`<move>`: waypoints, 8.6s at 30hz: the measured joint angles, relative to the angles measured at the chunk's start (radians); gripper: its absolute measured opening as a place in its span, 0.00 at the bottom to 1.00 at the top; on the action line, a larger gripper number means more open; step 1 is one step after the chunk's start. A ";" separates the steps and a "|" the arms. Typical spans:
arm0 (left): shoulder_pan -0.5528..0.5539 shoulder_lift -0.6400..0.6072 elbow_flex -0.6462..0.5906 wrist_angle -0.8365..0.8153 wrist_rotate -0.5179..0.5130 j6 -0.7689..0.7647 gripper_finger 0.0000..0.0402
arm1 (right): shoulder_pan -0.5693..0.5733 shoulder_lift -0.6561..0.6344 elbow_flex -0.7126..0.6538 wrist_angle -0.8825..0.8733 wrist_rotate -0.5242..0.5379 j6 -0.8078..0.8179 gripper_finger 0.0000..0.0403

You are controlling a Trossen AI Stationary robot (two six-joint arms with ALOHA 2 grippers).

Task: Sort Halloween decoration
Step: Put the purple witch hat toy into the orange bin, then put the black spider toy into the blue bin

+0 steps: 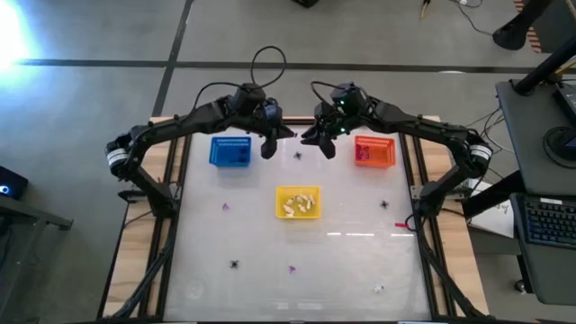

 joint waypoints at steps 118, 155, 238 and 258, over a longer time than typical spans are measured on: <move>0.044 -0.015 -0.002 -0.013 -0.025 0.038 0.23 | -0.023 0.075 0.055 0.117 0.083 0.164 0.02; 0.053 -0.089 -0.002 -0.409 -0.095 0.102 0.23 | -0.186 -0.069 -0.158 -0.773 0.544 0.079 0.02; 0.050 0.422 0.225 -0.245 -0.203 -0.300 0.40 | -0.188 -0.068 -0.096 -0.767 0.658 0.270 0.16; 0.040 0.316 0.496 -0.758 -0.309 -0.072 0.40 | -0.135 -0.036 -0.098 -0.344 0.318 0.197 0.16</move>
